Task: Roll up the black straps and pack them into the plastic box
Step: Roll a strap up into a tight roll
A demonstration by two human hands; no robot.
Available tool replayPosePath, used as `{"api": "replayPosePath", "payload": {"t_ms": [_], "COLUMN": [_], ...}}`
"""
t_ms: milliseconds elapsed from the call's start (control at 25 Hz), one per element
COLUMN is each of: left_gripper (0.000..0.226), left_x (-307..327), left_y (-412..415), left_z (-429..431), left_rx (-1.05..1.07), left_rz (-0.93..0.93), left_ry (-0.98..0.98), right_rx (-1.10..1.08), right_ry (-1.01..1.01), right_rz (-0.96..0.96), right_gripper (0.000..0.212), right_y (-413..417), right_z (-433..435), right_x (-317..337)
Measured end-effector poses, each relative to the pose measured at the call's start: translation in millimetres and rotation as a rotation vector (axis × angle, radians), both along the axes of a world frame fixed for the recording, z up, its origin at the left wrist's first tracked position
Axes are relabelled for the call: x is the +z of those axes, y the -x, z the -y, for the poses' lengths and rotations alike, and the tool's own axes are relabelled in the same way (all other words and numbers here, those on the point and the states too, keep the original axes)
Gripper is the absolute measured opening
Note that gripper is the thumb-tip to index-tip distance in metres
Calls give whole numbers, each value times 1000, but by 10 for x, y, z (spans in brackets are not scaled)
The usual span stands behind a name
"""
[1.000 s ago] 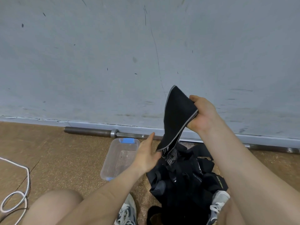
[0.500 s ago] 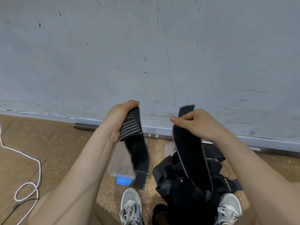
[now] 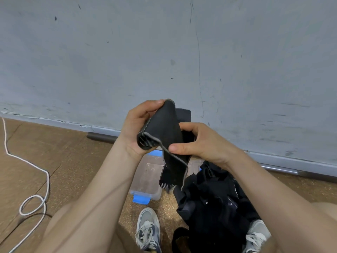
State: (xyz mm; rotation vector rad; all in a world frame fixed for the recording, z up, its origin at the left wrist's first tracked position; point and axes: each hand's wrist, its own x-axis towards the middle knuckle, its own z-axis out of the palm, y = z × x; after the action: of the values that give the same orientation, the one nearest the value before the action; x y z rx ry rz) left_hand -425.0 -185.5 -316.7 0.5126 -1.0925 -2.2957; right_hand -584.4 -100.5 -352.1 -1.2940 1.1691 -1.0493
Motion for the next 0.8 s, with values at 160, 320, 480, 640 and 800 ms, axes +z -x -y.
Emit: {"api": "replayPosePath", "payload": {"t_ms": [160,320,480,640,800], "left_gripper": [36,38,28,38,25], "left_x": [99,92,-147,-493,-585], "left_y": [100,23,-108,33,148], "left_z": [-28,238,426,30,-378], "left_rx": [276,515,653,530,179], "left_rz": [-144,-392,-81,792,727], "left_ry": [-178,-311,-154,461,532], "right_rx": [35,-97,-327,-561,-752], "right_ry": [-83,-182,-294,-292,-330], "right_rz": [-151,-277,104,370,531], "right_gripper": [35,5,26,30,22], "right_y": [-77,-82,105,163,225], "right_z": [1,-41,-37,47,98], "right_x": [-110,-243,-95,-16,34]}}
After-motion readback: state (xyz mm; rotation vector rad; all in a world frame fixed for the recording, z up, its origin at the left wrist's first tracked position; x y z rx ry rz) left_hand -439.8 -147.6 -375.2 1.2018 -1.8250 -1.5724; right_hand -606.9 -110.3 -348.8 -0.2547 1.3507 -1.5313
